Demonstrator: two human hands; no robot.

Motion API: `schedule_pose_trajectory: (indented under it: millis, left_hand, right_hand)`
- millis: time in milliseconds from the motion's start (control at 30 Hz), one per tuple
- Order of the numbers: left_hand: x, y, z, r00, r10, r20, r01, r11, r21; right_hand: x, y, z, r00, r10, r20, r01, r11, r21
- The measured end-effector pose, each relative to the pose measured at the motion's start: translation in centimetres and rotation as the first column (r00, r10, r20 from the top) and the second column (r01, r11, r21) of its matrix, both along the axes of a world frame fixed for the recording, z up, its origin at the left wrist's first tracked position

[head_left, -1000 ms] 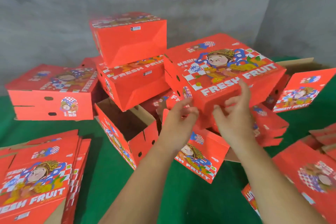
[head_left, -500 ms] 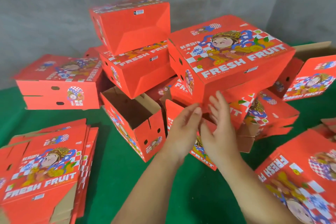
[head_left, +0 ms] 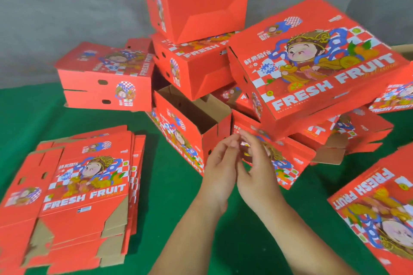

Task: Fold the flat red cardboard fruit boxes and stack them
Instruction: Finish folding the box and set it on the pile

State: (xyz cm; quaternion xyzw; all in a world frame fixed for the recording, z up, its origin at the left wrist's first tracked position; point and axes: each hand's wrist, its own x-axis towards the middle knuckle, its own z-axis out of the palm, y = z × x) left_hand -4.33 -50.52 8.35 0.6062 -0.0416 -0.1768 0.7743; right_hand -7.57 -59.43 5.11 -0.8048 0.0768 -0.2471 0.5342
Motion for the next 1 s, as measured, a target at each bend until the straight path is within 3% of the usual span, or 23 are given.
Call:
schedule_pose_trajectory:
  millis: [133,233,367,500,633,767,867,1000]
  left_hand:
    - [0.9,5.3,-0.5,0.999,0.01,-0.047,-0.011,1.0,-0.028]
    - [1.2,8.6,-0.5,0.995,-0.033,-0.089,0.03,0.999,-0.035]
    - [1.0,10.3,-0.8,0.982,-0.142,-0.122,0.14,0.99,-0.021]
    - [-0.1,9.4,-1.5,0.968,-0.21,-0.135,0.219,0.974,0.056]
    - [-1.1,7.0,-0.7,0.941,-0.312,-0.13,0.321,0.946,0.047]
    - [-1.3,3.5,-0.1,0.945,-0.308,-0.105,0.308,0.951,-0.019]
    - [-1.4,0.9,0.2,0.968,-0.233,-0.096,0.23,0.972,-0.043]
    - [-2.3,-2.7,1.0,0.997,-0.066,-0.049,0.061,0.993,-0.102]
  right_hand:
    - [1.0,5.9,-0.7,1.0,-0.006,-0.018,0.007,0.998,0.064]
    - [1.2,9.3,-1.0,0.999,-0.052,-0.018,0.054,0.977,0.207]
    - [0.2,10.6,-1.0,0.951,-0.308,0.016,0.281,0.887,0.366]
    - [-2.4,8.3,-1.1,0.865,-0.496,-0.08,0.492,0.807,0.327]
    - [-4.6,6.0,-0.8,0.9,-0.386,-0.203,0.432,0.852,0.296]
    - [-5.1,4.3,-0.1,0.92,-0.363,-0.148,0.392,0.863,0.318]
    - [-5.1,1.9,0.2,0.922,-0.375,-0.094,0.384,0.861,0.335]
    - [-4.9,-2.7,0.8,0.944,-0.324,-0.066,0.33,0.915,0.232]
